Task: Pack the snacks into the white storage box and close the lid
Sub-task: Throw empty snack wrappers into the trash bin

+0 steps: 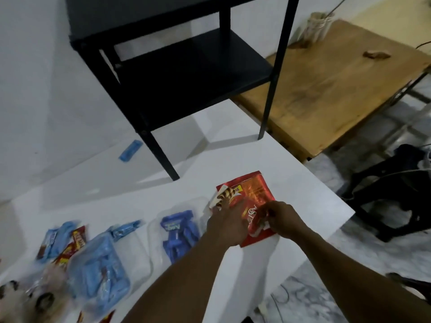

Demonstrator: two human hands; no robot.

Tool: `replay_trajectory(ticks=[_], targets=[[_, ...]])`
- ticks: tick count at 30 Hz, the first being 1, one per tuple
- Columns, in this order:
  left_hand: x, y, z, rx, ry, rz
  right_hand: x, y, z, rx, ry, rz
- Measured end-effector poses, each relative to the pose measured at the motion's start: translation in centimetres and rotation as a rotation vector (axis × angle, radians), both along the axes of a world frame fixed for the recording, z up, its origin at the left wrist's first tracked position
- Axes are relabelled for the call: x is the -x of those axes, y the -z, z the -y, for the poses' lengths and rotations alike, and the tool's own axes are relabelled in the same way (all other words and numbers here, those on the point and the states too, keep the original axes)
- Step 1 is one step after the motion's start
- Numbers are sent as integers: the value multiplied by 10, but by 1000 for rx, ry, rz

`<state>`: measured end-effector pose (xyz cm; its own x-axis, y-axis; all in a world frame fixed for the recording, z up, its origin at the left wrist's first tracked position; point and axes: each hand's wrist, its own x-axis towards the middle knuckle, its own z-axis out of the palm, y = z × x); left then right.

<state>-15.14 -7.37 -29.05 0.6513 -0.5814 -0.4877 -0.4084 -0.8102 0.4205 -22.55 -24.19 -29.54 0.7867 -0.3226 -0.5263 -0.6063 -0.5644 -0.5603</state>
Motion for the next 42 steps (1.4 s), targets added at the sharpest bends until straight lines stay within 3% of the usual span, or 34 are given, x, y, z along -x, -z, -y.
replay_trajectory(ticks=[6,11,17,20,23,28,35,42], targets=[[-17,11,13,-218,-6,115,-16,10,16,69,-48,83],[-41,13,17,-235,-187,124,-13,22,17,328,-245,20],[-53,15,13,-236,-218,215,-3,40,34,558,-169,31],[-53,15,29,-233,-135,170,-8,46,46,515,-232,54],[-55,20,43,-253,-184,106,-15,55,51,467,-314,21],[-52,23,40,-191,-331,223,-5,63,42,521,-201,79],[-36,18,20,58,-248,389,5,57,25,523,-57,200],[-59,-49,-18,253,-239,586,-37,-11,15,441,-128,308]])
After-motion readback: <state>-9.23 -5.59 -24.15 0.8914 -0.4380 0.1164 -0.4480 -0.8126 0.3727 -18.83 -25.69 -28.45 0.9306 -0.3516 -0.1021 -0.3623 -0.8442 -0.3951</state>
